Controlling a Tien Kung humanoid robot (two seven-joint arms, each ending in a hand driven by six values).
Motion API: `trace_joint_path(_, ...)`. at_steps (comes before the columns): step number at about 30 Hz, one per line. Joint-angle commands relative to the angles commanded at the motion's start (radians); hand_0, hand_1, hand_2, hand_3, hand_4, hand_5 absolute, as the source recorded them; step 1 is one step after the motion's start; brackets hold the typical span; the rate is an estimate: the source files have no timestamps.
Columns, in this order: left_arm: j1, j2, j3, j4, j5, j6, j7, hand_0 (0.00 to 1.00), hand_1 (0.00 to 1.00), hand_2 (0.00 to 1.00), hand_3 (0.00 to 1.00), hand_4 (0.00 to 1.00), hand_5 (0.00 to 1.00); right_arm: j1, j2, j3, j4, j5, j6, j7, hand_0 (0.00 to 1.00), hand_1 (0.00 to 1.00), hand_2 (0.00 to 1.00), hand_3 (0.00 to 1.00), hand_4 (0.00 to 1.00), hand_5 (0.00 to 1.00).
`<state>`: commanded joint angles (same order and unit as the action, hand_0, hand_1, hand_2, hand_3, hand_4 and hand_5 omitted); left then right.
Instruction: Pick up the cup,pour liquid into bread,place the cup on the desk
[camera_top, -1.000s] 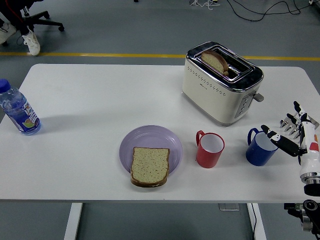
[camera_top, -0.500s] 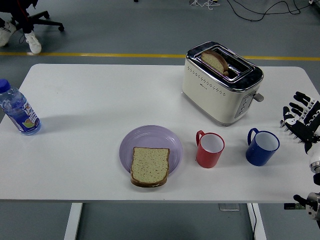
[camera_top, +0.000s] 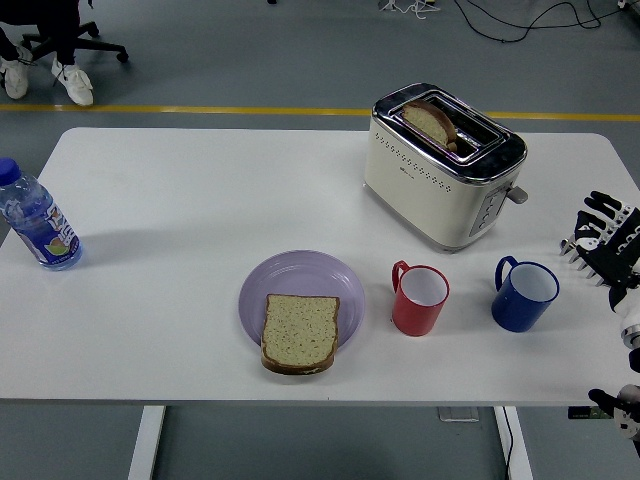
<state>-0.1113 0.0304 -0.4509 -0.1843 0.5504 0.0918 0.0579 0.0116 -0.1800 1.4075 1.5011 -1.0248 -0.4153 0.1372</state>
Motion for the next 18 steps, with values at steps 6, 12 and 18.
trace_joint_path(6,0.0,0.001,0.011,0.0,-0.004,0.0,0.001,0.624,0.59,0.616,0.557,0.375,0.997,-0.009,0.006,0.005,-0.008,0.005,-0.002,0.0,0.703,0.638,0.667,0.634,0.613,0.007)
trace_joint_path(12,0.004,0.003,0.023,0.0,-0.009,-0.001,0.001,0.625,0.593,0.618,0.557,0.374,0.998,-0.009,0.005,0.004,-0.008,0.013,-0.001,-0.001,0.705,0.633,0.662,0.624,0.61,0.01)
trace_joint_path(18,0.005,0.003,0.014,0.0,-0.005,-0.002,0.002,0.625,0.591,0.618,0.557,0.373,0.994,-0.008,0.006,-0.001,-0.006,0.044,-0.004,-0.006,0.701,0.625,0.66,0.612,0.606,0.016)
